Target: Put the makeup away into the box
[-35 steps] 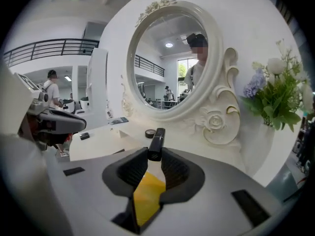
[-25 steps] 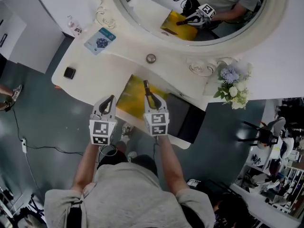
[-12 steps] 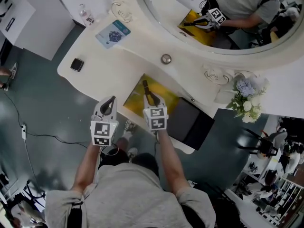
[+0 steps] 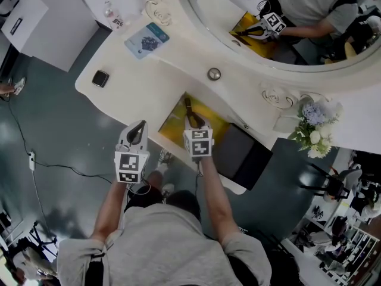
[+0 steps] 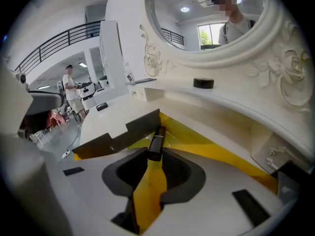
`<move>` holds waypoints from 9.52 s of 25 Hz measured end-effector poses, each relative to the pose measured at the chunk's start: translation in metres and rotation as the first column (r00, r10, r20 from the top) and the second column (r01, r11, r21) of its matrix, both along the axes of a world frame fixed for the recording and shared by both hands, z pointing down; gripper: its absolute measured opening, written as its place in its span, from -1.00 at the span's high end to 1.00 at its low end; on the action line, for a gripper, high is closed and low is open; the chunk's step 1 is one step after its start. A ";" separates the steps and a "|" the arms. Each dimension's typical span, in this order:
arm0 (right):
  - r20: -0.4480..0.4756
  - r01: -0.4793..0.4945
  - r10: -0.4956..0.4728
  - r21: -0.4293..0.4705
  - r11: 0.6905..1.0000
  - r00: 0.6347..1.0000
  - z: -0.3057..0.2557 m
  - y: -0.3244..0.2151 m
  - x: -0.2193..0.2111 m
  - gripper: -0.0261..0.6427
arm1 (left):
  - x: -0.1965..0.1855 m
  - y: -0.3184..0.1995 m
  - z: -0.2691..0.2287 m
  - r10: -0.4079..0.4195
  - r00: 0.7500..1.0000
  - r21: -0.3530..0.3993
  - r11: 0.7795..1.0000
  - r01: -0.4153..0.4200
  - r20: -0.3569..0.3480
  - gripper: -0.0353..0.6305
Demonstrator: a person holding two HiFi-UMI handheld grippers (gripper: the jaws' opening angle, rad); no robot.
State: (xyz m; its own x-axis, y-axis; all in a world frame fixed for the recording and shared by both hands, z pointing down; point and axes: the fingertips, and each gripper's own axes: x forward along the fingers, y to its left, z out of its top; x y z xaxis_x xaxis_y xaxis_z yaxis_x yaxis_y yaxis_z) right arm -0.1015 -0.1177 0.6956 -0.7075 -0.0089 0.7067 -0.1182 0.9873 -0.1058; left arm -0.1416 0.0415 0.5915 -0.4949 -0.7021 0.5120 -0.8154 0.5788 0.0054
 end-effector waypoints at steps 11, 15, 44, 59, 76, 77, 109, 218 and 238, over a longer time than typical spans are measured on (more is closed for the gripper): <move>0.118 -0.031 0.025 0.051 0.998 0.993 -0.068 -0.008 0.011 0.54 | -0.003 -0.021 -0.048 0.050 0.995 0.056 0.997 -0.055 0.087 0.88; 0.209 -0.084 0.062 0.098 0.992 0.976 -0.114 -0.024 0.027 0.54 | 0.003 -0.045 -0.079 0.103 0.985 0.095 0.989 -0.117 0.139 0.88; 0.457 -0.385 0.273 0.171 0.907 0.847 -0.233 -0.090 0.130 0.87 | 0.061 -0.148 -0.140 0.343 0.911 0.154 0.911 -0.382 0.231 0.88; 0.370 -0.221 0.149 0.162 0.962 0.917 -0.171 -0.111 0.003 0.86 | -0.034 -0.153 -0.090 0.240 0.955 0.117 0.958 -0.262 0.172 0.88; 0.135 -0.111 0.094 0.120 0.987 0.986 -0.081 -0.129 -0.086 0.09 | -0.075 -0.149 -0.030 0.194 0.978 0.069 0.978 -0.199 0.073 0.88; 0.128 -0.110 0.094 0.119 0.987 0.987 -0.081 -0.130 -0.088 0.09 | -0.075 -0.148 -0.028 0.191 0.979 0.068 0.978 -0.195 0.068 0.88; 0.191 -0.052 0.017 0.179 0.982 0.981 -0.142 -0.091 -0.054 0.28 | -0.060 -0.119 -0.044 0.145 0.986 0.108 0.982 -0.153 0.081 0.88; 0.509 0.200 -0.286 0.218 0.955 0.812 -0.251 0.266 0.048 0.86 | 0.050 0.231 -0.153 -0.191 0.938 0.191 0.972 0.140 0.288 0.88; 0.384 0.255 -0.293 0.147 0.956 0.876 -0.182 0.259 -0.175 0.86 | -0.157 0.212 -0.082 -0.176 0.976 0.126 0.979 0.159 0.129 0.88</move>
